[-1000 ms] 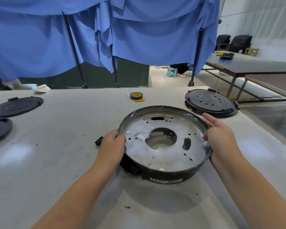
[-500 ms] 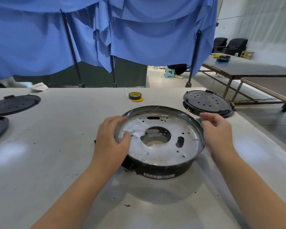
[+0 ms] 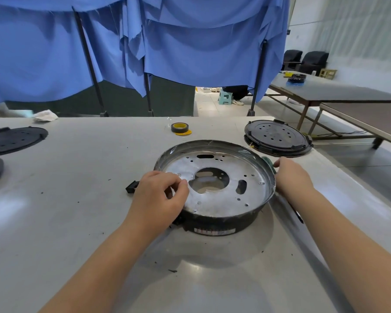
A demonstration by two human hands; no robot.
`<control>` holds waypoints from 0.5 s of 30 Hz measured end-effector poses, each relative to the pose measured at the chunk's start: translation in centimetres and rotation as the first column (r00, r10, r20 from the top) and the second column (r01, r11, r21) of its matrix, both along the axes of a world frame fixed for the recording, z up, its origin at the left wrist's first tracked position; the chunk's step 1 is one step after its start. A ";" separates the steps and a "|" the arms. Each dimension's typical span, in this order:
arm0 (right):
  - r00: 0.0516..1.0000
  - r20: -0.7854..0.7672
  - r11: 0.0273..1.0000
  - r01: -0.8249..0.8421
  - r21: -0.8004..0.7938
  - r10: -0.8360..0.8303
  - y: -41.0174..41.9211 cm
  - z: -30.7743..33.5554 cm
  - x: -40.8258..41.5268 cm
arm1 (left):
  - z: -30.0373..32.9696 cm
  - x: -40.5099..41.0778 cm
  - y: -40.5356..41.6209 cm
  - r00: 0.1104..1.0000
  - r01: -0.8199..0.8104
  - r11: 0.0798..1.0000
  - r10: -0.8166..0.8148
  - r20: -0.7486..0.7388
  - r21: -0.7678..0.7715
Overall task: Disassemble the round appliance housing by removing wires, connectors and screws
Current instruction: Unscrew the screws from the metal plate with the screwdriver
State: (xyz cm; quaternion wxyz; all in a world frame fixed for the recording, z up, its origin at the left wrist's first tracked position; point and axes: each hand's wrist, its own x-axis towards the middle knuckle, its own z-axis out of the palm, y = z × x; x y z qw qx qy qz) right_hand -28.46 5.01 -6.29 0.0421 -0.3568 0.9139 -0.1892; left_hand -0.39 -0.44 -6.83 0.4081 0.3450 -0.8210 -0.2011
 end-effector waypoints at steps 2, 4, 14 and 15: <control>1.000 0.023 0.998 0.018 -0.055 -0.017 0.0 0.1 -0.1 | -0.1 0.1 -0.1 1.000 0.004 1.000 -0.004 0.005 -0.007; 0.998 0.062 0.993 0.039 -0.111 -0.033 0.2 0.1 -0.2 | -0.1 0.1 -0.1 1.000 0.002 1.000 -0.002 0.011 -0.014; 0.924 0.350 0.779 0.105 -0.618 0.153 0.8 6.6 1.0 | -0.1 0.1 0.1 1.000 0.004 1.000 -0.004 0.006 -0.002; 0.904 0.382 0.748 0.116 -0.654 0.194 0.6 7.2 1.7 | -0.1 0.0 0.1 1.000 0.002 1.000 -0.002 0.007 -0.002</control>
